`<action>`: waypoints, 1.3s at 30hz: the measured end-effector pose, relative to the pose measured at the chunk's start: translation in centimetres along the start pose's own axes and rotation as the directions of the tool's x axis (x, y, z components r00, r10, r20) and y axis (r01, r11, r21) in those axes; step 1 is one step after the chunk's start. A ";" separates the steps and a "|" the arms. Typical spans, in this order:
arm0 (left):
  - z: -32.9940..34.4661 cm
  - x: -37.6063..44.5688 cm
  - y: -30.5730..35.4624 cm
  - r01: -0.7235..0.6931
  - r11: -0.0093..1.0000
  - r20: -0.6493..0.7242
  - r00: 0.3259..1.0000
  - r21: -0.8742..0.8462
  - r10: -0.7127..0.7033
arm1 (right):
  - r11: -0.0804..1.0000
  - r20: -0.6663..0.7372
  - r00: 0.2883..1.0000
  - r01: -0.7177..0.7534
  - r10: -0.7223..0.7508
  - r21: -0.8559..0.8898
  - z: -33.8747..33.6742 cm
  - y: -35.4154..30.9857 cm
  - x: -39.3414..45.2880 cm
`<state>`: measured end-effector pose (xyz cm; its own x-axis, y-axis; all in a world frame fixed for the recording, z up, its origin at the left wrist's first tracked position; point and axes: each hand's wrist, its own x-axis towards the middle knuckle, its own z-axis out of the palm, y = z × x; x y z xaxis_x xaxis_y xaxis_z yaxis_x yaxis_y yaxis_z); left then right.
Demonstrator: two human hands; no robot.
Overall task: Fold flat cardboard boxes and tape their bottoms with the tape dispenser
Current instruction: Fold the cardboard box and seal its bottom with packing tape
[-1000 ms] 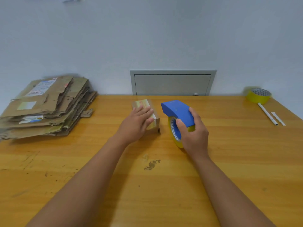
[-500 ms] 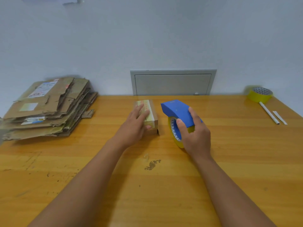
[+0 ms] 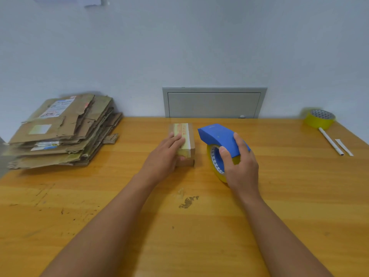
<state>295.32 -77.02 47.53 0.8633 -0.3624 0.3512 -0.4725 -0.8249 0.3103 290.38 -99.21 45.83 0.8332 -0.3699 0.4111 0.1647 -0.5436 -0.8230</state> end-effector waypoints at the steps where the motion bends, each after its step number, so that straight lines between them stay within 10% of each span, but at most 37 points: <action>1: 0.2 0.0 0.0 -0.001 1.000 -0.007 1.000 0.000 0.001 | 1.000 -0.007 1.000 0.003 -0.003 0.003 0.0 0.0 0.0; 13: 0.1 0.1 -0.3 -0.004 1.000 0.057 0.998 -0.011 0.004 | 0.984 -0.011 1.000 0.024 -0.022 0.175 -1.1 -0.8 1.3; 16: -0.9 0.0 0.0 0.106 0.962 0.057 0.994 -0.252 -0.095 | 0.928 0.014 1.000 0.009 -0.016 0.372 -2.6 -1.8 2.0; 22: -4.7 1.3 2.6 0.354 0.453 0.072 0.845 -0.818 -0.530 | 0.742 0.164 0.986 -0.093 -0.024 0.663 -3.9 -4.0 3.2; 30: -7.5 0.7 3.5 0.454 -0.095 0.454 0.807 -0.886 -0.376 | 0.682 0.295 0.952 -0.161 -0.084 0.713 -3.3 -4.7 3.1; 39: -8.0 0.7 2.9 0.469 -0.141 0.486 0.788 -0.872 -0.379 | 0.735 0.349 0.928 -0.144 -0.133 0.662 -3.2 -4.6 3.3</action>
<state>293.17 -76.17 55.79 0.9452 -0.1838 -0.2697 0.3173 0.3241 0.8912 290.69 -100.35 52.21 0.9353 -0.0077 0.3538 0.3508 0.1526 -0.9239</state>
